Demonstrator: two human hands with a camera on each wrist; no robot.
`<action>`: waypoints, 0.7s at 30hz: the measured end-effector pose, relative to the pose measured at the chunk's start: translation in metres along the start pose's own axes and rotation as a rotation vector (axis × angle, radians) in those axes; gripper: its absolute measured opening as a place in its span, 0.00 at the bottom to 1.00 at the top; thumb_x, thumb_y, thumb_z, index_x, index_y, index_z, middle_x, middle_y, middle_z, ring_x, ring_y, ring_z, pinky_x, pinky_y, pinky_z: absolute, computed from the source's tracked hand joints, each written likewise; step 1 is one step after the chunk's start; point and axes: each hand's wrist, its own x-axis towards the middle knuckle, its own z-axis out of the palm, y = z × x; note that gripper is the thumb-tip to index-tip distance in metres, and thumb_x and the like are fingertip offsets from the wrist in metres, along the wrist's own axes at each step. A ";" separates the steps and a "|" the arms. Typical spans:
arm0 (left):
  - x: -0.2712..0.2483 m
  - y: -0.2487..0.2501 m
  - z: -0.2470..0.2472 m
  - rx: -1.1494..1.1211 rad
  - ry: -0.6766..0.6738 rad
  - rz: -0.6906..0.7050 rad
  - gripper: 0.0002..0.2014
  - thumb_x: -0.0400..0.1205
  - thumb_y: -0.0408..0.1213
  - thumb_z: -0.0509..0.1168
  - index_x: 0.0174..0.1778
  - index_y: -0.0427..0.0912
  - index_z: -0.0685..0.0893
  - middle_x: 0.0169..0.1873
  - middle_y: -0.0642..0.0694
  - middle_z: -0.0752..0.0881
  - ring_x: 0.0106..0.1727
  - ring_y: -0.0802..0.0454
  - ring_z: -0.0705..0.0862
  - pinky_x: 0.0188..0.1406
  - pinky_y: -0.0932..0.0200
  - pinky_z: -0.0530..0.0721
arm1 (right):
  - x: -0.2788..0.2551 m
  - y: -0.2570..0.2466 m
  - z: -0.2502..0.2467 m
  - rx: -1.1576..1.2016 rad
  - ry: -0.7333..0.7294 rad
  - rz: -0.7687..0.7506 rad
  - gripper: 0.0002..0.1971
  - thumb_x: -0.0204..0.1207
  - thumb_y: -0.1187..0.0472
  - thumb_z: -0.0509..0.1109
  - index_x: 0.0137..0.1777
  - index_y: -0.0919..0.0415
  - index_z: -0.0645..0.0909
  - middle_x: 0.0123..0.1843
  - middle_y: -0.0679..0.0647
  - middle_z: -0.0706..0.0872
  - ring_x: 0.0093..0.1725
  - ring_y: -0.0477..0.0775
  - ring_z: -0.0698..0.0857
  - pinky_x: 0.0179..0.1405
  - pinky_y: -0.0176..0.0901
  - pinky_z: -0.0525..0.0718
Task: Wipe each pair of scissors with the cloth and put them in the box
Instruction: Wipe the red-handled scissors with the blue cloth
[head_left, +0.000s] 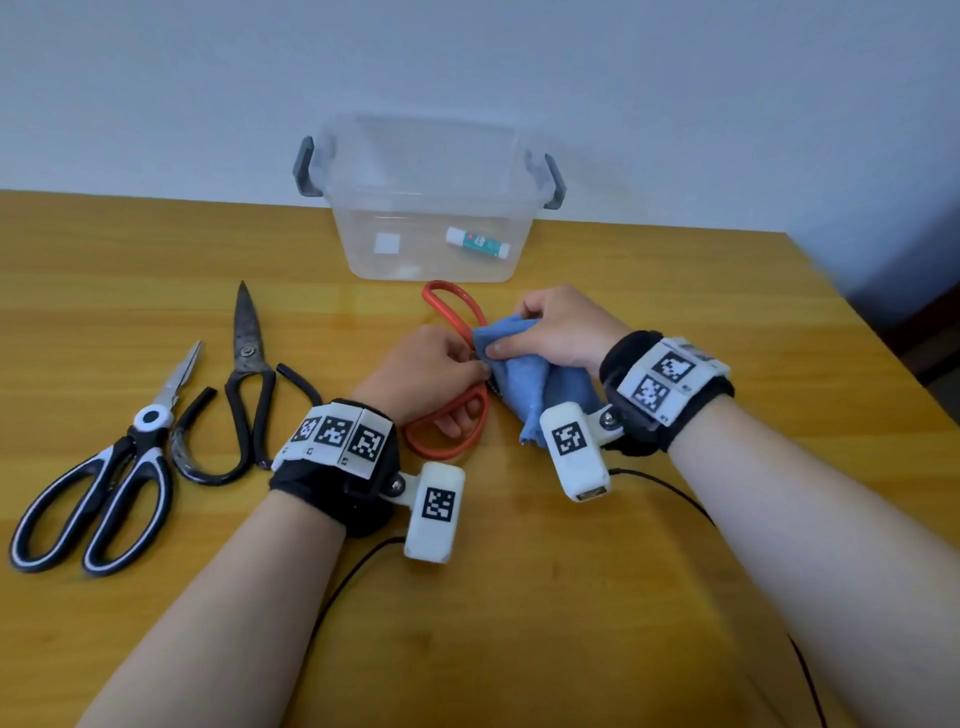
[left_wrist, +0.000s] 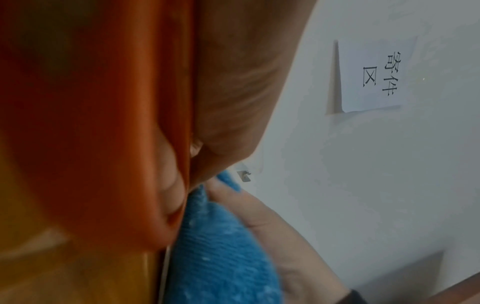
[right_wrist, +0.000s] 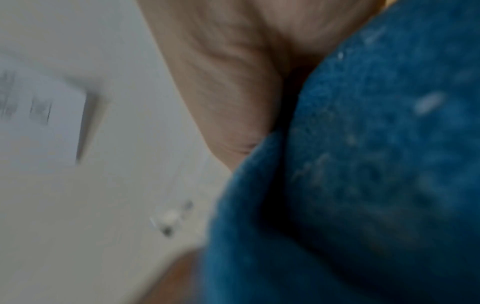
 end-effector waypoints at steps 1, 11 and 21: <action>0.000 -0.001 0.000 0.004 0.000 0.003 0.13 0.88 0.34 0.65 0.38 0.33 0.84 0.27 0.39 0.91 0.21 0.45 0.88 0.19 0.58 0.85 | 0.002 0.000 0.004 -0.031 0.002 0.001 0.17 0.69 0.53 0.85 0.40 0.59 0.79 0.37 0.53 0.82 0.37 0.49 0.80 0.35 0.43 0.75; -0.002 0.000 -0.001 0.004 0.007 0.016 0.14 0.89 0.36 0.65 0.38 0.32 0.83 0.27 0.39 0.90 0.18 0.48 0.85 0.16 0.60 0.82 | 0.008 0.004 -0.004 -0.004 0.031 0.025 0.18 0.69 0.53 0.85 0.35 0.57 0.78 0.34 0.50 0.81 0.36 0.48 0.79 0.35 0.43 0.74; -0.004 0.001 -0.001 0.019 0.013 0.021 0.15 0.89 0.35 0.64 0.38 0.33 0.83 0.26 0.40 0.90 0.18 0.49 0.85 0.17 0.61 0.81 | 0.015 0.006 -0.011 -0.030 0.090 0.077 0.17 0.70 0.53 0.84 0.37 0.57 0.78 0.35 0.50 0.80 0.38 0.49 0.80 0.36 0.43 0.74</action>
